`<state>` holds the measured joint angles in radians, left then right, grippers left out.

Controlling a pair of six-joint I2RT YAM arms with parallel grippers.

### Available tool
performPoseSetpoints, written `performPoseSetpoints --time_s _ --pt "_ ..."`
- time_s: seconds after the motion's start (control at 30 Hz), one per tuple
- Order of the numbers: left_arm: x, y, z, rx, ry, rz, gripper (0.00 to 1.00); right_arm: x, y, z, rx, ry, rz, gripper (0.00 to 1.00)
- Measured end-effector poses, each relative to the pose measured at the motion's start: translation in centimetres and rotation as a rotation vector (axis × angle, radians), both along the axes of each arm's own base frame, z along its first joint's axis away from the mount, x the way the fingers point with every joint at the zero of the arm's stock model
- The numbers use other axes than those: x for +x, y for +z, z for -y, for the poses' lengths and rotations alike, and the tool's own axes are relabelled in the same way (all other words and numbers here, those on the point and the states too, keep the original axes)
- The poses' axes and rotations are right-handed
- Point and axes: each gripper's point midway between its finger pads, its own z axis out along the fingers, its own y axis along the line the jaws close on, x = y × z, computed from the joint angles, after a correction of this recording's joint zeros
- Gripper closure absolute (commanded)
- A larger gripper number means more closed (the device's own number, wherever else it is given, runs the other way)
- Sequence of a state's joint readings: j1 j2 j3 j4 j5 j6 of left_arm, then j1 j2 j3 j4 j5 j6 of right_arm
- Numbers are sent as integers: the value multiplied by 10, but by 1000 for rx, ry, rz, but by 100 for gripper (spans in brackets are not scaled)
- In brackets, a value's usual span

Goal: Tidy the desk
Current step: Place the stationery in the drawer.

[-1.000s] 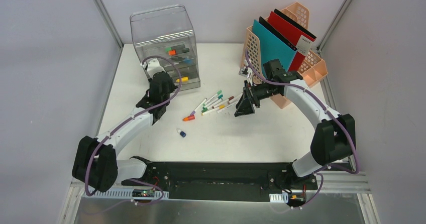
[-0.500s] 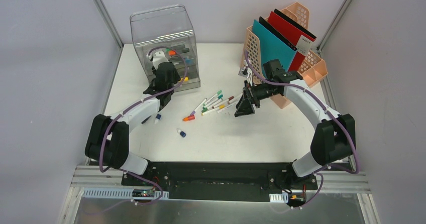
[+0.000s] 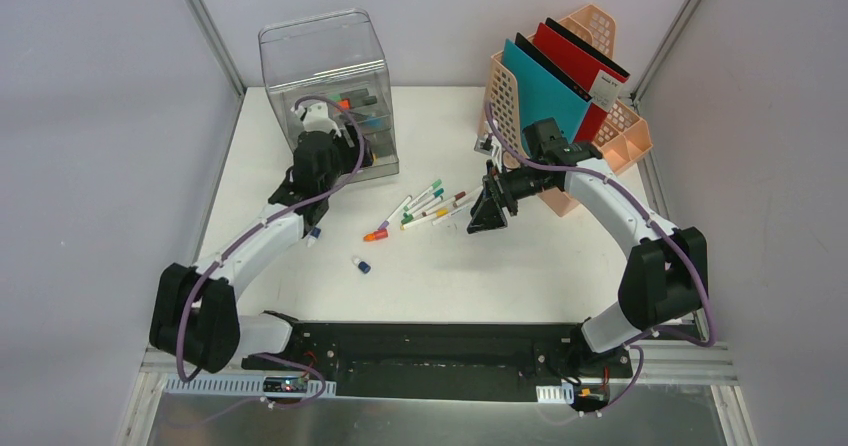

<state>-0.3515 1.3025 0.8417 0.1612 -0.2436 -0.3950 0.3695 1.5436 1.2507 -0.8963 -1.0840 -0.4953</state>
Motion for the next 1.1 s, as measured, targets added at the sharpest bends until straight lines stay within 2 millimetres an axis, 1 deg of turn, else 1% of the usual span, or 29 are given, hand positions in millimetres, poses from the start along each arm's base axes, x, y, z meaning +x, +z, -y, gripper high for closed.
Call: performPoseSetpoints --time_s 0.1,0.17,0.3,0.4,0.5,0.6,0.67,0.77,0.97,1.03,1.1 --pt "-17 6 17 -42 -118 14 27 0 -1 0 -3 0 3 24" --pt "-30 5 26 -63 -190 9 27 0 -1 1 -6 0 2 24" --pt "-53 -3 39 -93 -296 -19 27 0 -1 1 -8 0 0 24" --pt "-68 -6 43 -109 -343 -31 28 0 -1 1 -9 0 0 24" --pt "-78 -6 43 -117 -363 -30 29 0 -2 1 -11 -1 2 24" --pt "-84 -7 39 -112 -353 -31 34 0 -2 1 -15 -2 4 24" --pt "-82 -8 33 -97 -321 -30 37 0 -2 1 -15 -1 4 24" --pt "-71 -16 20 -46 -243 -41 41 0 -2 2 -15 -1 4 24" --pt "-35 -44 1 80 -109 -118 44 -1 -3 2 -17 -1 -2 24" --pt "-27 -50 -3 112 -84 -132 46 -1 -3 2 -17 -1 -2 24" --pt "-18 -52 -6 141 -59 -133 49 -1 -3 2 -17 -1 -2 24"
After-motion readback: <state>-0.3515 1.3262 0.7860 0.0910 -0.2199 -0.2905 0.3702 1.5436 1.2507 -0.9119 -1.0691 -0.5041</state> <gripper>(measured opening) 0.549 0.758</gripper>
